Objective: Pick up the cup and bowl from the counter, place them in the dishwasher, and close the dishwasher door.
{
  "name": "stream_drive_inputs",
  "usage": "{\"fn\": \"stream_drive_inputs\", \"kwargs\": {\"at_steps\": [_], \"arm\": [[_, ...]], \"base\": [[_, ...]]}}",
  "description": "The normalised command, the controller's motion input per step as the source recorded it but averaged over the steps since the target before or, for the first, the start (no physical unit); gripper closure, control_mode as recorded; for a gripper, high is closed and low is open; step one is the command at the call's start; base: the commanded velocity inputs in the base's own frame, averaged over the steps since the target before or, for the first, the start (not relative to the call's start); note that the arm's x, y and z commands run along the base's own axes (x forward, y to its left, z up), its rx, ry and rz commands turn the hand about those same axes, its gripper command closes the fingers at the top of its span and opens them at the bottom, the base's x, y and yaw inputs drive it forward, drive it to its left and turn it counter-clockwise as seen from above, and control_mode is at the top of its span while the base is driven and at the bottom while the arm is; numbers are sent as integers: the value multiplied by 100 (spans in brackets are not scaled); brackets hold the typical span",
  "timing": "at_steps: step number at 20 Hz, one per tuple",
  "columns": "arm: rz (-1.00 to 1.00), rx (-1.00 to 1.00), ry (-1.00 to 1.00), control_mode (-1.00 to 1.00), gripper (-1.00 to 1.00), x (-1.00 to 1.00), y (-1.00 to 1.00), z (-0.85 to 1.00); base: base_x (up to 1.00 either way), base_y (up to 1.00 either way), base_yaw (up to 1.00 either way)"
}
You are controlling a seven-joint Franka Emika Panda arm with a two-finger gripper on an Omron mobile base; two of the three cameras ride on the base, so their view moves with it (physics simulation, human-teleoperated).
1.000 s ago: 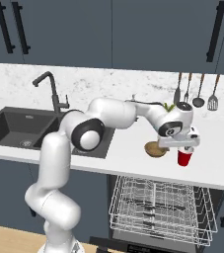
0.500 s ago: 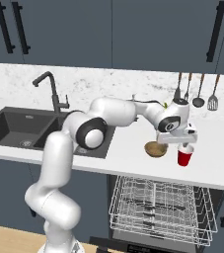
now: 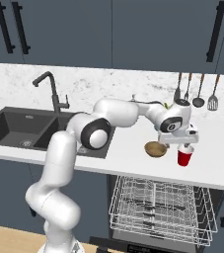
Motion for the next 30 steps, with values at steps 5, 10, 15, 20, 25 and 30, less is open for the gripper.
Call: {"fn": "stream_drive_inputs", "kwargs": {"at_steps": [5,10,15,20,25,30], "arm": [[0,0,0,-100,-100,0,-10,-11],[0,0,0,-100,-100,1,-10,-8],[0,0,0,-100,100,-15,-14,-23],[0,0,1,-100,100,-14,0,-30],[0,0,-9,-100,100,-26,0,-6],[0,0,-24,-100,100,-85,-4,0]], "base": [[0,0,0],[0,0,0],[0,0,0],[0,0,0],[0,0,0],[0,0,0]]}}
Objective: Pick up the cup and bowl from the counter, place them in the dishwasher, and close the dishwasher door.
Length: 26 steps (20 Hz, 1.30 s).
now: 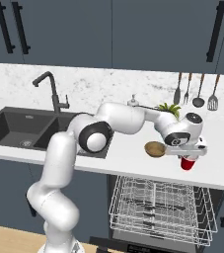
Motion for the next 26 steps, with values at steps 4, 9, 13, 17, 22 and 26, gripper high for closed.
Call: {"fn": "stream_drive_inputs", "kwargs": {"at_steps": [4,9,13,17,22,26], "arm": [[-2,4,-31,-100,100,-100,0,0],[-9,12,-2,-100,100,-100,0,0],[-12,30,1,-100,100,-100,0,3],[-9,29,0,-100,100,-100,2,1],[-1,10,-6,-100,100,-96,52,-33],[0,-1,-15,-100,100,-31,92,-35]], "base": [[0,0,0],[0,0,0],[0,0,0],[0,0,0],[0,0,0],[0,0,0]]}}
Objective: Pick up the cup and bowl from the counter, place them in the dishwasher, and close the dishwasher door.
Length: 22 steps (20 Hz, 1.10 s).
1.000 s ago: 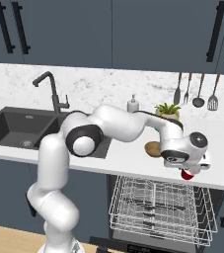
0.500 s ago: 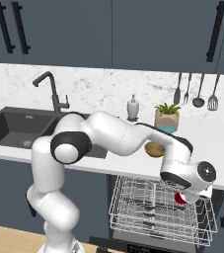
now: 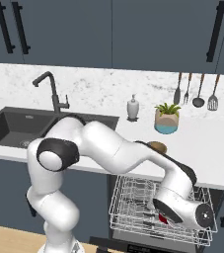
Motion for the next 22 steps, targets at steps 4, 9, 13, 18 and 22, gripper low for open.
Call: {"fn": "stream_drive_inputs", "kwargs": {"at_steps": [4,9,13,18,22], "arm": [[0,-6,-11,-100,100,0,99,-10],[0,-3,-1,-100,100,0,51,-6],[5,1,0,-100,100,0,0,-18],[14,1,0,-100,100,2,4,-35],[19,4,-6,-100,100,0,3,-51]], "base": [[0,0,0],[0,0,0],[0,0,0],[0,0,0],[0,0,0]]}}
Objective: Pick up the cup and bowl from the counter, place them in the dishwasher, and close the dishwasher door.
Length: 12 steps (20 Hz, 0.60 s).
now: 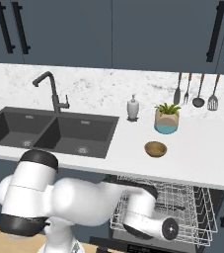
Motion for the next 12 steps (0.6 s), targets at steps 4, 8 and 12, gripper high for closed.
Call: {"fn": "stream_drive_inputs", "kwargs": {"at_steps": [4,8,12], "arm": [[21,8,-9,-100,100,0,0,-47],[19,5,-6,-100,100,6,0,-31],[11,5,-8,-100,100,23,0,-8]], "base": [[0,0,0],[0,0,0],[0,0,0]]}}
